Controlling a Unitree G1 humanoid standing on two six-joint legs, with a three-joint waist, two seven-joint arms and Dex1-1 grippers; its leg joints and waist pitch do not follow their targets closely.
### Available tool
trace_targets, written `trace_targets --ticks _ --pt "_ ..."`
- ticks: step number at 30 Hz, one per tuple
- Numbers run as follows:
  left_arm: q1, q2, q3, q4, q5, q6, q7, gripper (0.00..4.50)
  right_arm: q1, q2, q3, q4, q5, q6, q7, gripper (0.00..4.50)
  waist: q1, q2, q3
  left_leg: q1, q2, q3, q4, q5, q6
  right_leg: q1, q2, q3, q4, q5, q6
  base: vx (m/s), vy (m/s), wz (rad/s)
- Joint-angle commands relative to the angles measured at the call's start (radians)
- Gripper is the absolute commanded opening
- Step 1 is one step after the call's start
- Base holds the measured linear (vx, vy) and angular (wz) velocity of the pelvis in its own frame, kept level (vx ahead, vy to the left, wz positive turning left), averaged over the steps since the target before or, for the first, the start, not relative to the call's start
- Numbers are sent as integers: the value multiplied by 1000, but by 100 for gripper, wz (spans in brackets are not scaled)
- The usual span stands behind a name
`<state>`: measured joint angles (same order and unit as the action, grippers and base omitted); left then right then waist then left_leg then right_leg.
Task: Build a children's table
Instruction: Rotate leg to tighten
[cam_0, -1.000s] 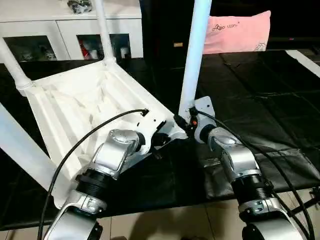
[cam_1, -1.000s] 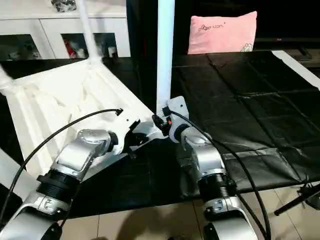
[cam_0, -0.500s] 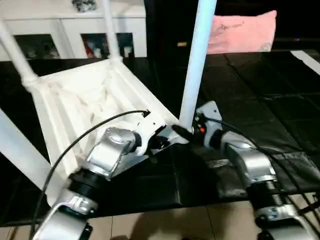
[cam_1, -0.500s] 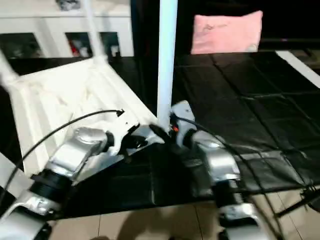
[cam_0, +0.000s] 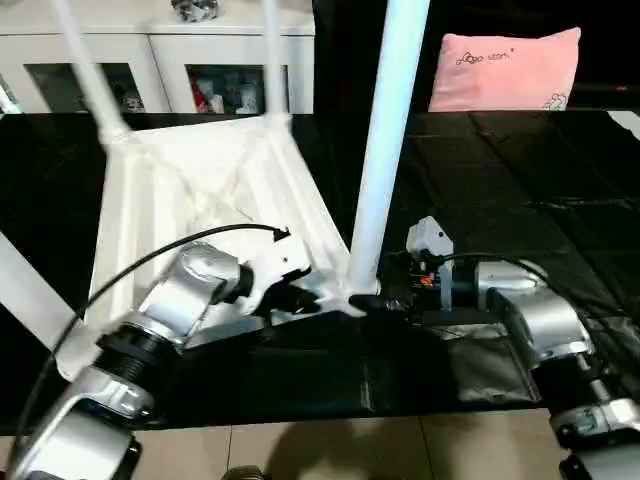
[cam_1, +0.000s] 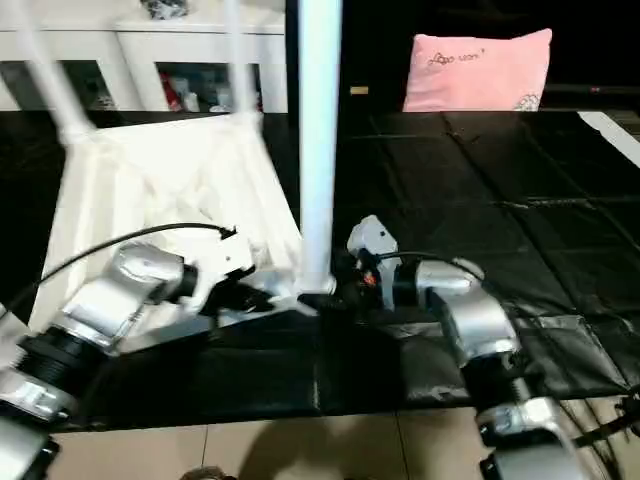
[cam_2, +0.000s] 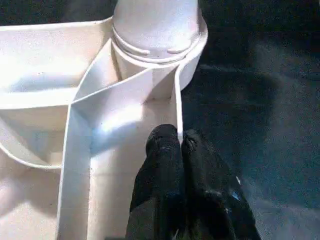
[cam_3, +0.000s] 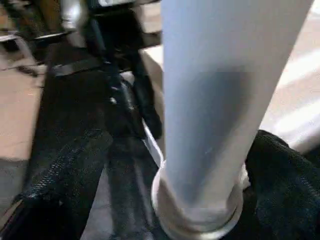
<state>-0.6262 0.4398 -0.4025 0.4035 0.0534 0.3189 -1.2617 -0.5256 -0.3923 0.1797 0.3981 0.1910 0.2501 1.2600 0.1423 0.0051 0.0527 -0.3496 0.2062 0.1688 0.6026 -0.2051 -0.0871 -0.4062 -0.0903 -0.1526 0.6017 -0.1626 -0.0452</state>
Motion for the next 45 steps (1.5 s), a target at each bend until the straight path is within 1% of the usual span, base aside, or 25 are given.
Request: trace_targets --ticks 1,2,3,8,11,12,14,15,16,17,20,23,25,28,29,31,32,35,36,38,40,41,42,44,45 --pt "-34 -2 -47 -19 -14 -63 -103 0 -24 -23 28 10 -1 -18 57 445 -6 -2 -76 1 34 -5 -64 -95 78 64 -71 72 -71 -265 -133 0 0 0" --pt "-37 2 -55 -13 -12 -79 -121 0 -28 -31 40 21 -12 -25 79 445 -2 -7 -76 1 35 -4 -65 -90 76 65 -72 73 -69 -259 -137 0 0 0" --pt "-37 5 -60 -13 -13 -88 -134 0 -30 -35 48 26 -19 -32 90 445 1 -5 -76 1 36 -4 -64 -86 74 64 -74 74 -67 -251 -141 0 0 0" --pt "-38 16 -74 -12 -20 -120 -183 0 -34 -44 68 35 -18 -50 141 445 7 -6 -77 -2 35 -4 -64 -86 70 66 -75 73 -67 -255 -141 0 0 0" --pt "-38 14 -74 -9 -36 -145 -215 0 -35 -47 75 37 6 -47 184 412 9 -5 -77 -3 35 -4 -64 -90 72 66 -74 72 -69 -269 -132 0 0 0" --pt "-38 14 -74 -9 -37 -146 -217 0 -35 -47 74 38 7 -49 185 409 9 -4 -77 -3 36 -4 -64 -89 71 66 -74 73 -68 -264 -133 0 0 0" --pt "-35 16 -82 -16 -37 -155 -234 0 -35 -45 67 53 18 -58 202 386 9 -8 -77 -2 36 -4 -64 -87 70 65 -73 73 -67 -259 -137 0 0 0" --pt "-35 16 -82 -16 -37 -155 -234 0 -35 -45 67 53 18 -58 202 386 10 -7 -78 -2 36 -4 -64 -87 71 66 -73 73 -67 -260 -137 0 0 0" --pt "-34 19 -88 -18 -34 -163 -244 0 -35 -45 68 60 23 -56 214 368 11 -6 -77 -2 36 -4 -64 -89 71 65 -74 73 -68 -266 -136 0 0 0" --pt "-34 20 -89 -19 -33 -164 -246 0 -35 -45 69 61 24 -55 218 368 11 -7 -77 -2 35 -4 -64 -90 69 66 -74 73 -69 -275 -133 0 0 0" --pt "-34 22 -92 -16 -31 -173 -254 0 -33 -44 71 65 26 -52 227 332 12 -6 -77 -2 36 -4 -64 -90 68 65 -73 72 -68 -275 -131 0 0 0" --pt "-36 21 -92 -10 -31 -179 -255 0 -32 -42 71 66 28 -49 234 321 10 -6 -77 -4 35 -4 -63 -89 67 67 -72 71 -68 -273 -130 0 0 0" --pt "-38 21 -92 -6 -30 -183 -256 0 -31 -40 72 68 30 -47 236 293 10 -4 -77 -2 35 -5 -64 -93 65 66 -72 71 -70 -283 -128 0 0 0" --pt "-40 20 -92 -2 -29 -185 -255 0 -29 -38 73 67 31 -49 237 280 10 -5 -78 -3 35 -4 -63 -91 67 66 -72 71 -69 -276 -128 0 0 0" --pt "-41 19 -93 0 -28 -187 -255 0 -27 -35 72 66 34 -46 240 252 10 -4 -78 -3 35 -5 -63 -92 67 66 -72 71 -70 -277 -129 0 0 0" --pt "-44 18 -92 6 -24 -189 -248 0 -22 -32 70 61 37 -41 246 244 9 -5 -77 -3 34 -4 -63 -95 66 66 -71 71 -71 -284 -127 0 0 0" --pt "-45 17 -90 11 -21 -187 -240 0 -18 -30 70 58 38 -39 248 240 10 -2 -78 -4 33 -4 -63 -96 66 66 -71 70 -72 -286 -125 0 0 0" --pt "-48 15 -79 23 -14 -165 -208 0 -3 -30 71 32 49 -20 245 211 11 -3 -77 -2 34 -5 -64 -98 61 66 -72 70 -72 -292 -122 0 0 0" --pt "-48 14 -76 26 -13 -159 -201 0 0 -30 71 26 52 -15 244 211 11 -3 -78 -2 36 -5 -64 -98 61 66 -71 71 -71 -287 -123 0 0 0" --pt "-45 11 -63 26 -16 -140 -177 0 6 -27 66 17 56 -1 226 207 12 -2 -78 -1 36 -5 -64 -100 59 65 -71 71 -72 -287 -125 0 0 0" --pt "-35 1 -30 19 -28 -100 -124 0 15 -10 48 6 44 4 146 205 12 -2 -76 0 35 -5 -64 -104 54 65 -72 70 -73 -297 -124 0 0 0" --pt "-28 -4 -13 11 -34 -80 -96 0 15 12 33 7 28 9 69 204 10 -8 -75 0 33 -5 -65 -110 49 65 -73 70 -75 -316 -116 0 0 0" --pt "-25 -5 -6 6 -35 -70 -84 0 14 26 24 9 21 17 27 204 5 -6 -73 -1 32 -7 -67 -116 39 64 -73 69 -77 -340 -107 0 0 0" --pt "-19 -15 9 -6 -39 -40 -51 0 10 56 6 15 8 40 -61 202 -3 -6 -72 -1 27 -6 -66 -133 31 65 -73 66 -85 -388 -86 0 0 0" --pt "-18 -18 12 -8 -39 -34 -44 0 9 61 3 17 5 44 -77 202 -3 -6 -72 -1 27 -6 -66 -133 31 65 -73 66 -85 -388 -86 0 0 0"
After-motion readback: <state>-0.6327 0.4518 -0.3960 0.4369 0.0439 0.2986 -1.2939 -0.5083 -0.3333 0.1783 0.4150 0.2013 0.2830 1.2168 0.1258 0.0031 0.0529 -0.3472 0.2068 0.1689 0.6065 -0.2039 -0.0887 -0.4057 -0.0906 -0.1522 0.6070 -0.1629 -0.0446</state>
